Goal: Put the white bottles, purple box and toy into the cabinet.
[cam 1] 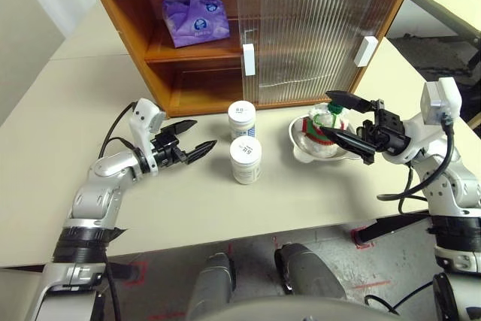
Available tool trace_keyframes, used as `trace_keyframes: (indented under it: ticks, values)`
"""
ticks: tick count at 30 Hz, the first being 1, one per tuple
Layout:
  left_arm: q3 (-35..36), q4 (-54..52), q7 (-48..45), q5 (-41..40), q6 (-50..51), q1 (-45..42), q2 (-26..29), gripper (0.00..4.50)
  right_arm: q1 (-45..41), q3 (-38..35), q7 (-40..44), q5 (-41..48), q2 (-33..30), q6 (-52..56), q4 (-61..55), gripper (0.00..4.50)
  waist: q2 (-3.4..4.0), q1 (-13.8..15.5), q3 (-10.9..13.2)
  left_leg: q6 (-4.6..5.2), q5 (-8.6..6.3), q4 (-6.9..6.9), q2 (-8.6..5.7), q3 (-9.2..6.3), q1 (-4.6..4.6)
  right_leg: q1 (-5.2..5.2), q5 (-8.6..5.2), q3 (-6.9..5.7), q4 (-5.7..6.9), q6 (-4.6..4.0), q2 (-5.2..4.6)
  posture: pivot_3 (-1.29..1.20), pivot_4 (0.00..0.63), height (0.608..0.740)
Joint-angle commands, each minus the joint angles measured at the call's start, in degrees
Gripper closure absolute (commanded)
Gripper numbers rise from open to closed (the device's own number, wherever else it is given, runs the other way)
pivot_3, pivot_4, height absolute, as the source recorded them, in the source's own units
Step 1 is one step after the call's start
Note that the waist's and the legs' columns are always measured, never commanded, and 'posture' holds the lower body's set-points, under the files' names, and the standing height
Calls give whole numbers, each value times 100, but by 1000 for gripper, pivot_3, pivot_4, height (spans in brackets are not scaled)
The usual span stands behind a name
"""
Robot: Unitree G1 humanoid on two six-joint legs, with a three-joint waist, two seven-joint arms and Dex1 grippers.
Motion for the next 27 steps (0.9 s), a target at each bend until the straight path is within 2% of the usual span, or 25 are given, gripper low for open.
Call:
trace_keyframes:
  ticks: [1, 20, 27]
  values:
    - [-171, 484, -137, 178, -389, -86, -204, 22, 104, -30, 32, -91, 10, -114, 38, 0, 0, -11, 0, 0, 0, -5, 2, 0, 0, -3, -1, 0, 0, 1, 1, -243, 93, 740]
    - [-696, 2053, -442, 912, -1805, -867, -874, 22, 109, -70, -14, 7, -171, 50, -157, 0, 2, -153, -15, 10, 6, 8, 7, 6, 4, 20, -4, -6, -1, 15, 8, -269, 70, 740]
    - [-805, 2466, -442, 1031, -1952, -1236, -1120, 22, 37, -64, 58, -28, -174, -18, 3, 0, 2, -173, -24, 14, 7, 21, 1, 7, 4, 32, -26, -4, -1, 80, 9, -265, 71, 740]
